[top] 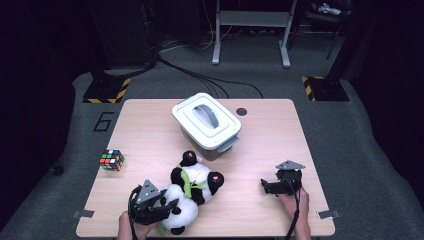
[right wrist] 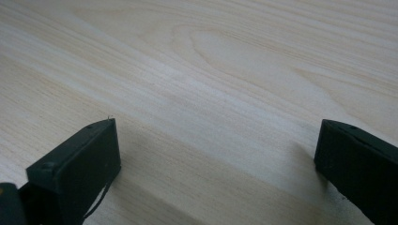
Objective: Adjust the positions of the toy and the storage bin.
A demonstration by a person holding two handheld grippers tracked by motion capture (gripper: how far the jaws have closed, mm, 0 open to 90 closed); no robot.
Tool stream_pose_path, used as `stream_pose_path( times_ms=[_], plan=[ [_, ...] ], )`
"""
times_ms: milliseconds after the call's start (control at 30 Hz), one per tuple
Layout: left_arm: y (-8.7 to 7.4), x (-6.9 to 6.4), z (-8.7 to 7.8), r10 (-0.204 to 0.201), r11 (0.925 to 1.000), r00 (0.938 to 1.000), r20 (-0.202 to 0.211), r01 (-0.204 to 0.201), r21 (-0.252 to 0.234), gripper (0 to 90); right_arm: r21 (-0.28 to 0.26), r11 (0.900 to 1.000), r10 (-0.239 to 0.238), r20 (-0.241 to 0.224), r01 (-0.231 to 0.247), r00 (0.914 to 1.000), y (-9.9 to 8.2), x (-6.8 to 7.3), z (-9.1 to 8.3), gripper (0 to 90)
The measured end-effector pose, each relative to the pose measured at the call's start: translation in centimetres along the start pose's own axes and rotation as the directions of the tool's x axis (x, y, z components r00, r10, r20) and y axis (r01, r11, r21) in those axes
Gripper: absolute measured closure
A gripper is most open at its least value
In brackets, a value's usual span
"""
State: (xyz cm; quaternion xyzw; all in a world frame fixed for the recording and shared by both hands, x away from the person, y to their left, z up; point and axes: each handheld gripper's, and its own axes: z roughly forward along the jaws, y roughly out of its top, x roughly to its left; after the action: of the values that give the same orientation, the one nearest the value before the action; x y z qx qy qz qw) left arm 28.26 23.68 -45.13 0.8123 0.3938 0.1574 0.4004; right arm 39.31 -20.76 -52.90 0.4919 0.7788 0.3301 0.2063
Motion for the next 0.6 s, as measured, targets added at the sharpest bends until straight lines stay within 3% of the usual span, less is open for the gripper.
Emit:
stream_pose_path(
  times_ms=[233, 500, 600],
  plan=[
    [0.3, 1.6, -0.5, 0.052, 0.9986, 0.9956, 0.078, -0.051, -0.016, 60.0, -0.001, 1.0, -0.001, 0.001, 0.001, 1.0, 0.0, 0.0, 0.0, 0.0],
    [1.6, 4.3, -1.2, 0.11, 0.9933, 0.9839, 0.141, -0.114, 0.018, 59.8, -0.003, 1.0, -0.003, 0.002, 0.003, 1.0, 0.0, 0.0, 0.0, 0.1],
    [1.8, 5.1, -1.5, 0.115, 0.9923, 0.9814, 0.154, -0.121, 0.029, 59.2, -0.003, 1.0, -0.003, 0.004, 0.003, 1.0, 0.0, 0.0, 0.0, 0.1]
  ],
)
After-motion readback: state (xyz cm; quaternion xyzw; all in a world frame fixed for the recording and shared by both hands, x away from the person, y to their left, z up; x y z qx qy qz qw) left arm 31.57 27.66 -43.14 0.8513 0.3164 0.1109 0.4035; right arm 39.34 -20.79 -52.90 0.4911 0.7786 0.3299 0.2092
